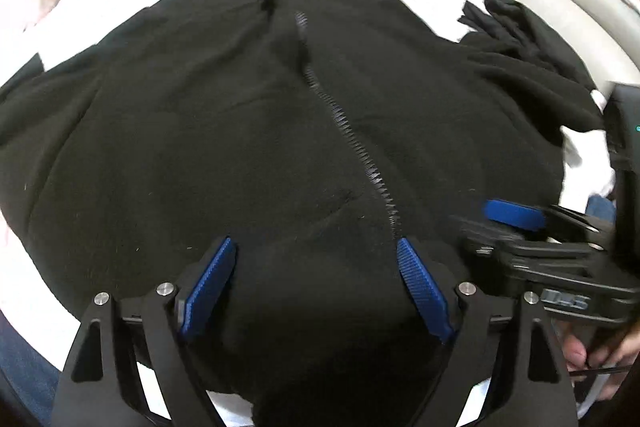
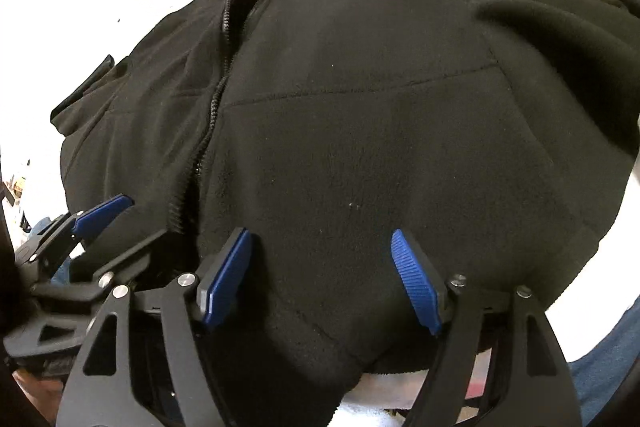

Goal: Fold clothes

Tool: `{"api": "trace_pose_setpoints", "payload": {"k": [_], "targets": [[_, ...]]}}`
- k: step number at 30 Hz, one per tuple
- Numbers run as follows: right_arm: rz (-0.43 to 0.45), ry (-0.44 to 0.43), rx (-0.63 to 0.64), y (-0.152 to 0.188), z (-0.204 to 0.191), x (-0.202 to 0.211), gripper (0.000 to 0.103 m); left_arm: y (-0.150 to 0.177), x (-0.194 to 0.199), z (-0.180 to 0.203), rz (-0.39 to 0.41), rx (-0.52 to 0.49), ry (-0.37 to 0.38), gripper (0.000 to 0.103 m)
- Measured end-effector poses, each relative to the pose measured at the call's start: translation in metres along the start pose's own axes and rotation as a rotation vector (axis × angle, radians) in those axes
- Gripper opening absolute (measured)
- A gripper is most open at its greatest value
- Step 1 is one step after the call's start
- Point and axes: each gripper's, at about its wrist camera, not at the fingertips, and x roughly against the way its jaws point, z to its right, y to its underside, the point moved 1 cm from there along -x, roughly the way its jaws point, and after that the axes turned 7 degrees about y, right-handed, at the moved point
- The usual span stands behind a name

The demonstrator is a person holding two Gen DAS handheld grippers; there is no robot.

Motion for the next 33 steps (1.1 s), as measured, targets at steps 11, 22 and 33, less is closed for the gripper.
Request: {"api": "trace_pose_setpoints", "payload": {"k": [11,22,33], "targets": [[0.038,0.009,-0.006,0.001,0.003,0.017,0.075,-0.01,0.034,-0.002,0.033,0.004,0.074,0.025],[0.002,0.014,0.042,0.005,0.001,-0.002,0.084,-0.006,0.003,-0.022,-0.09,0.044,0.21,0.043],[-0.025,-0.04,0.008,-0.002,0.006,0.012,0.078,0.001,0.023,-0.025,-0.119,0.003,0.249,0.046]]}}
